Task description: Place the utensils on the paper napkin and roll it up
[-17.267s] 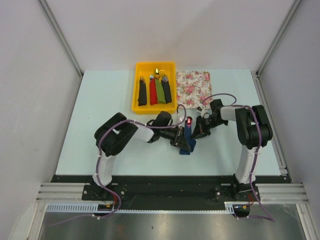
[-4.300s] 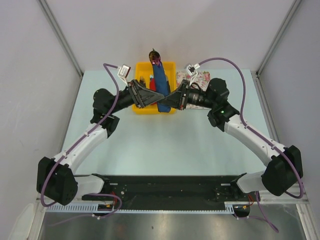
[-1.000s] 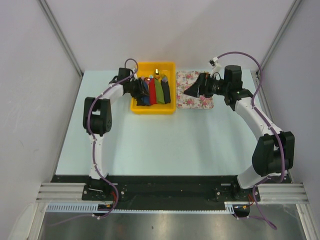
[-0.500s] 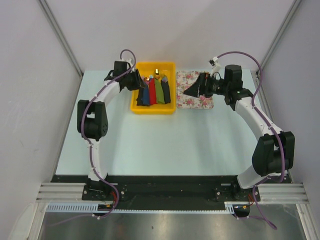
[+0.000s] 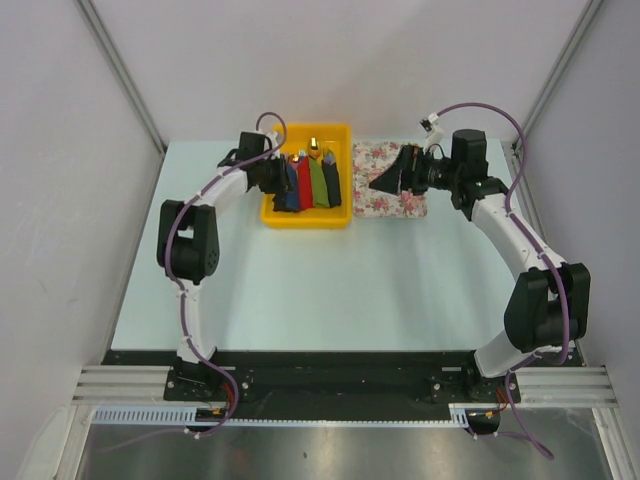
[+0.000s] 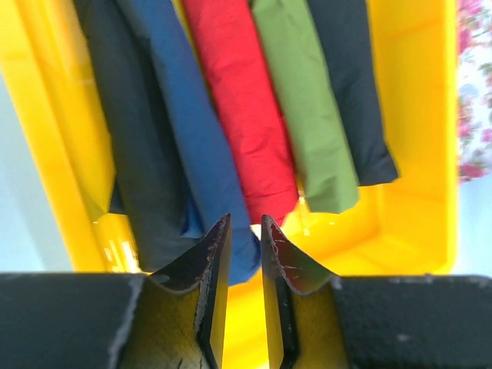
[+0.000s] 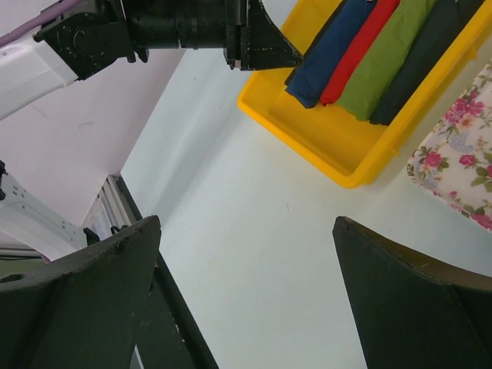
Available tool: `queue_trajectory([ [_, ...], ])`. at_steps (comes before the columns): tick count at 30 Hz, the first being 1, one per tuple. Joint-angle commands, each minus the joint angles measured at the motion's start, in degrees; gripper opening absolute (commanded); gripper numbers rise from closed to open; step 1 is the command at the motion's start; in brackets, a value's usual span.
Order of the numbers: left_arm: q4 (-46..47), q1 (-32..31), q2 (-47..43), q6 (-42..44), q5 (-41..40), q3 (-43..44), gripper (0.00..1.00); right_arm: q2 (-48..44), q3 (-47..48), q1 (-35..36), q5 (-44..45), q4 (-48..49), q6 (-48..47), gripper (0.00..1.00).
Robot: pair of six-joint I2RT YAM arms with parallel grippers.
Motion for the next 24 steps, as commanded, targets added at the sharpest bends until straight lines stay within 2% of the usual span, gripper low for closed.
queue_trajectory([
  [1, 0.1, 0.1, 0.7, 3.2, -3.1, -0.5, 0.26, -1.2, 1.0, -0.9, -0.9, 0.0, -0.8, 1.00],
  [8, -2.4, 0.0, 4.0, 2.5, -4.3, 2.7, 0.25, -1.7, 0.8, -1.6, -1.0, -0.5, -1.1, 1.00],
  [16, -3.7, -0.1, 3.3, 3.4, -6.9, 2.8, 0.24, -2.7, 0.3, -2.3, -1.5, -1.1, -1.5, 1.00],
  [20, -1.9, -0.2, -0.4, 4.0, -4.5, 1.4, 0.41, -3.4, 0.1, -2.3, -1.5, -1.4, -1.9, 1.00],
  [24, 0.2, -0.9, -6.7, 6.5, -3.5, 1.0, 0.49, -4.4, 0.5, -2.4, -1.0, -1.9, -3.3, 1.00],
])
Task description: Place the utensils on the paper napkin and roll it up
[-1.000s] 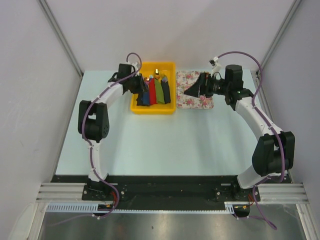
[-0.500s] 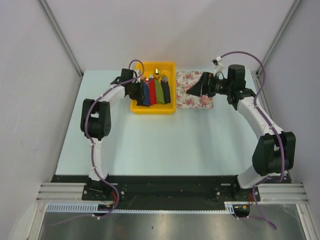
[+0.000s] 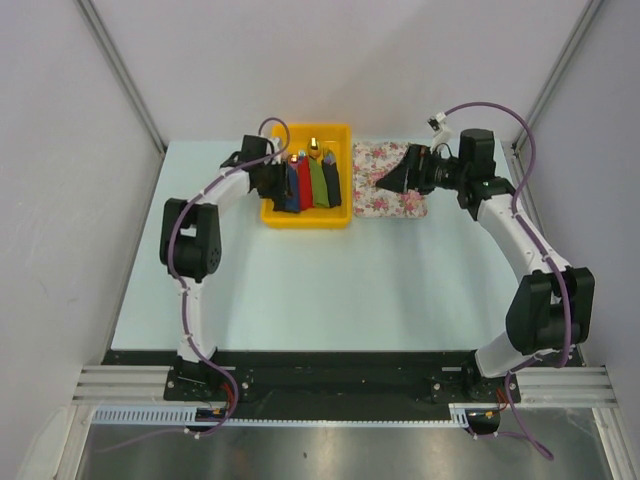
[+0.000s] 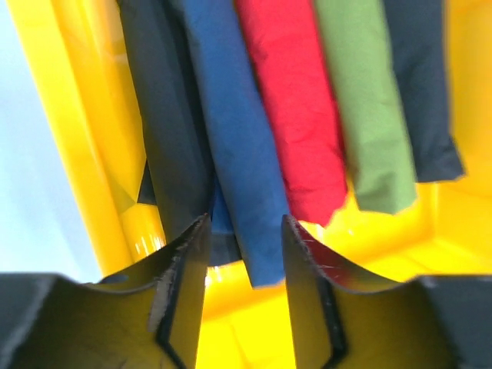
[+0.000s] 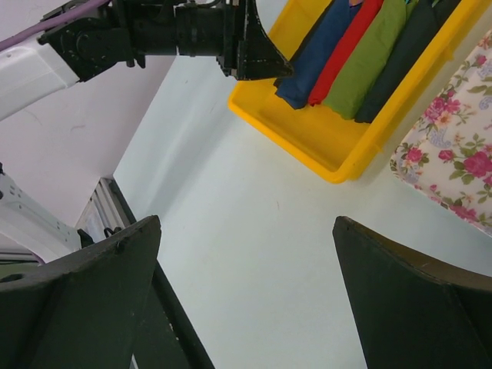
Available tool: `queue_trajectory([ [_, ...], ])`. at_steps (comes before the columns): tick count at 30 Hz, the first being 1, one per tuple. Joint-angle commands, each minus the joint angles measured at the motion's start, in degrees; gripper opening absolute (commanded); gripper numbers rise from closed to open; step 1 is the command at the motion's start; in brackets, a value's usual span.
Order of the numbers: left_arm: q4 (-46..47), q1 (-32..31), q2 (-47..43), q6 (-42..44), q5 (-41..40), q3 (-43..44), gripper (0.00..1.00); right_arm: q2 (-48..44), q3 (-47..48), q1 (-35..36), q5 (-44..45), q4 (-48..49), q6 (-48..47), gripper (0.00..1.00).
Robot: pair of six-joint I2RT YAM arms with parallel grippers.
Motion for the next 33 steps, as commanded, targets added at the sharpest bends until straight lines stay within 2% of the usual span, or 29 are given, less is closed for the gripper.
queue_trajectory([
  [1, 2.5, -0.6, -11.8, 3.1, 0.6, 0.9, 0.53, -3.7, 0.6, -0.4, -0.8, -0.4, -2.4, 1.00],
  [2, 2.3, -0.7, -13.0, 3.3, 0.7, 1.3, 0.64, -4.0, 0.8, -0.8, -0.6, -0.9, -3.2, 0.99],
  [4, 0.6, -0.7, -15.4, 4.8, 0.5, 3.1, 0.72, -4.7, 1.0, -1.1, -0.1, -1.3, -4.0, 1.00],
  [5, -0.3, -0.7, -17.4, 5.2, 0.3, 3.8, 0.85, -4.9, 1.0, -1.3, 0.1, -2.0, -4.4, 1.00],
  [6, -1.1, -0.7, -18.5, 6.3, 0.3, 4.5, 0.92, -5.5, 1.1, -2.0, 0.6, -2.5, -5.6, 1.00],
  [8, -5.1, -0.7, -21.3, 7.7, 2.1, 6.6, 1.00, -6.2, 1.2, -2.6, 1.4, -4.3, -7.0, 1.00],
  [12, -12.4, -0.8, -26.7, 9.3, 3.1, 6.5, 1.00, -8.3, 0.5, -4.6, 4.7, -9.5, -11.7, 1.00],
  [14, -13.6, -0.8, -30.0, 9.4, 2.3, 3.0, 1.00, -9.5, -1.6, -5.2, 6.6, -13.3, -13.9, 1.00],
  [17, -11.4, -0.8, -42.0, 11.1, 2.1, -8.3, 1.00, -13.8, -7.3, -5.4, 9.8, -17.1, -19.4, 1.00],
  [18, -10.7, -1.0, -44.5, 11.5, 1.7, -15.1, 1.00, -15.2, -9.6, -5.4, 10.6, -17.6, -22.3, 1.00],
  [24, -8.1, -1.7, -60.4, 11.7, -2.2, -34.3, 1.00, -28.0, -23.1, -5.4, 13.6, -19.6, -26.0, 1.00],
  [28, -7.0, -2.0, -64.9, 14.0, -4.7, -39.4, 1.00, -33.2, -25.2, -4.7, 15.2, -20.7, -26.7, 1.00],
  [33, -7.3, -2.1, -68.0, 14.6, -6.7, -40.0, 1.00, -37.7, -23.2, -4.6, 17.9, -21.9, -28.9, 1.00],
])
